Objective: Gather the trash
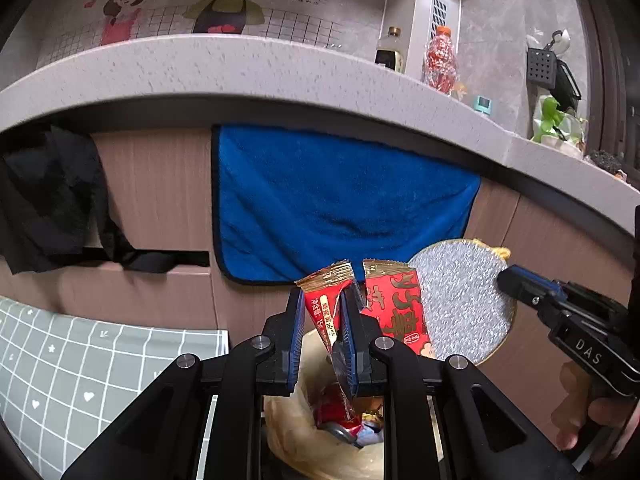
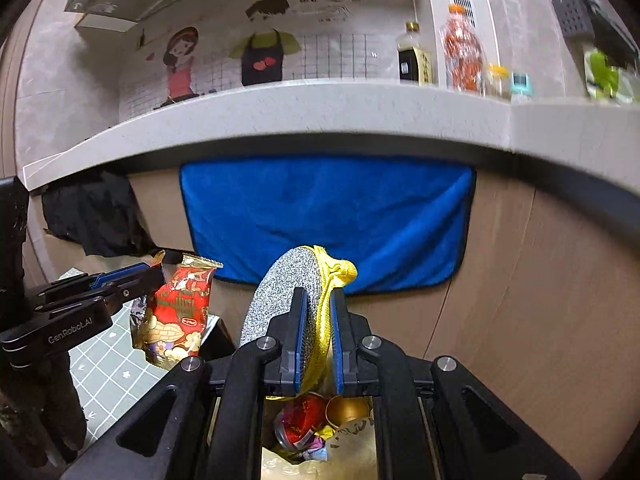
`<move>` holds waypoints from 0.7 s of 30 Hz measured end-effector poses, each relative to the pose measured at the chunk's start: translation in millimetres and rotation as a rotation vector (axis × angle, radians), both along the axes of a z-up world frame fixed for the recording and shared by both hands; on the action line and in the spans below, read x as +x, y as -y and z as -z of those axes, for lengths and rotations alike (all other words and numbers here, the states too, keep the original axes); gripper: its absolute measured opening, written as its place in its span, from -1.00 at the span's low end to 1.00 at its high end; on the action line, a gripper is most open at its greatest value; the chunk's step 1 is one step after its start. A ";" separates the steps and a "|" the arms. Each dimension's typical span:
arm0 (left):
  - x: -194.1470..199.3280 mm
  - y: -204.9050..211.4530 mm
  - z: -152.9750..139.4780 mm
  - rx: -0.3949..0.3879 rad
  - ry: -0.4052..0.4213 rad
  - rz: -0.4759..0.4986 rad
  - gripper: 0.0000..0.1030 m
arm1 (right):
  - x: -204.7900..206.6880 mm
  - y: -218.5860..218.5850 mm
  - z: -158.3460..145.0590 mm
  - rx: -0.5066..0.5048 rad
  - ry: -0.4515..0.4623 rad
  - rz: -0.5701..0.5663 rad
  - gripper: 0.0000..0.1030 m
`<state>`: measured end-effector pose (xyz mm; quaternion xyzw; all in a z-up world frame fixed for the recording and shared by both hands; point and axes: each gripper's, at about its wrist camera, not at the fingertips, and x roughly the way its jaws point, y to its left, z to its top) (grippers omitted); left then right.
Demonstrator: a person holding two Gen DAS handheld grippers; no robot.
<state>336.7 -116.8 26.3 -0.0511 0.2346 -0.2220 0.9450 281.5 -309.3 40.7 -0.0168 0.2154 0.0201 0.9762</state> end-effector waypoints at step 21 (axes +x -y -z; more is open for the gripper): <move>-67.7 -48.0 16.2 0.060 -0.110 -0.129 0.42 | -52.5 -2.8 29.9 0.196 -0.060 -0.054 0.04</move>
